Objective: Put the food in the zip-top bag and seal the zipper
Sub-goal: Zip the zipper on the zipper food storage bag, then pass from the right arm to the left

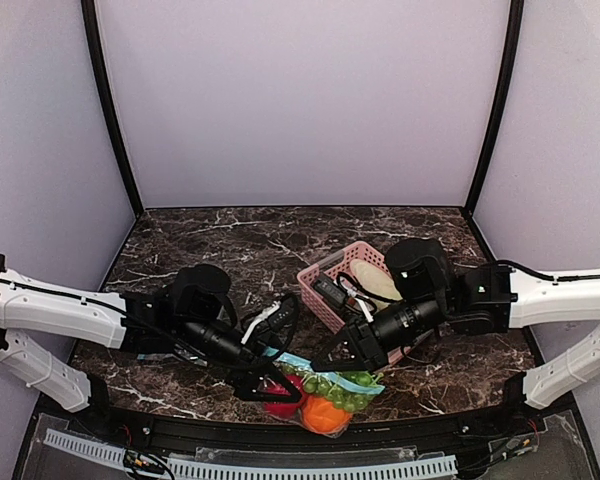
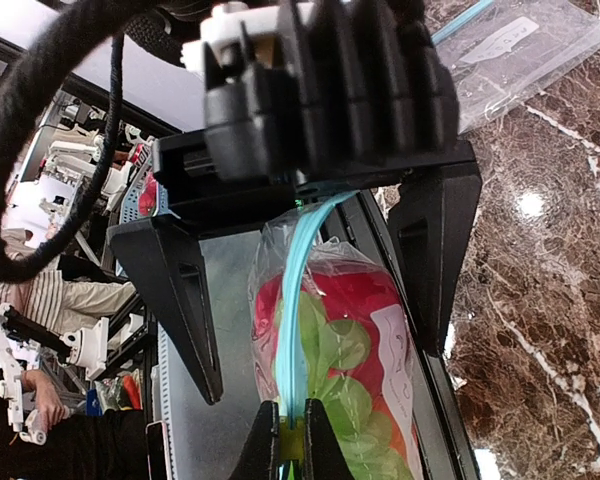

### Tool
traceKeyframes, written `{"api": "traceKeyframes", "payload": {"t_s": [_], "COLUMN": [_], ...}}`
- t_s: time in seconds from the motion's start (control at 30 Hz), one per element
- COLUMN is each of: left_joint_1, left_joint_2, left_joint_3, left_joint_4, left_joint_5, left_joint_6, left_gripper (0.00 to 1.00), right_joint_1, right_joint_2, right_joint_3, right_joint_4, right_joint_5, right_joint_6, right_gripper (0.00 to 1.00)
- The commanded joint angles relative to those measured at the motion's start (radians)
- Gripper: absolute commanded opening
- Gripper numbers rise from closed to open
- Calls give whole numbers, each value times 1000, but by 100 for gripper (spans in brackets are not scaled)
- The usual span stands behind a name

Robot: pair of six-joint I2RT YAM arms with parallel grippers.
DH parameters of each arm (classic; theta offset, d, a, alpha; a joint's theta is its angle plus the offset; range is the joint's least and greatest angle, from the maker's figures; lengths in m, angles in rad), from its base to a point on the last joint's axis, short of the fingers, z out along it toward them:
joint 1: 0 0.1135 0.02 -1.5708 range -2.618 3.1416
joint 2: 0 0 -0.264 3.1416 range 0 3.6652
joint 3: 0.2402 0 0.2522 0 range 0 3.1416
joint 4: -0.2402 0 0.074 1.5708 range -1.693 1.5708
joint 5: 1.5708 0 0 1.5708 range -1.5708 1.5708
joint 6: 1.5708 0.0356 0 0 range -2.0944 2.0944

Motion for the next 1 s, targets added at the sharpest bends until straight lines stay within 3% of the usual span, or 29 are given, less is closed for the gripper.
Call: {"api": "traceKeyframes", "payload": {"t_s": [0.0,0.07,0.23,0.33,0.5,0.57,0.7,0.87,0.97], "left_joint_1": [-17,-20,-21,-21,-21,-21,-21,-17,-16], "left_joint_2": [14,24,31,14,-48,-79,-146,-168,-166], "left_joint_3": [16,19,3,-30,-112,-145,-189,-215,-229], "left_joint_4": [84,85,99,139,251,291,300,301,337], "left_joint_5": [-22,-22,-12,-31,-119,-155,-232,-280,-286], "left_joint_6": [-9,-11,-39,-64,-137,-150,-132,-158,-170], "left_gripper": [97,89,54,39,36,36,36,36,35], "right_joint_1": [-7,-8,-24,-36,-52,-72,-106,-106,-107], "right_joint_2": [-17,-19,-37,-57,-128,-175,-246,-328,-313], "right_joint_3": [33,33,20,9,-10,-31,-86,-163,-145], "right_joint_4": [58,58,58,58,9,-25,-79,8,-43], "right_joint_5": [-8,-4,18,29,99,136,199,158,201], "right_joint_6": [-9,-11,-6,-2,7,30,99,114,152], "right_gripper": [0,0,4,18,69,79,86,84,82]}}
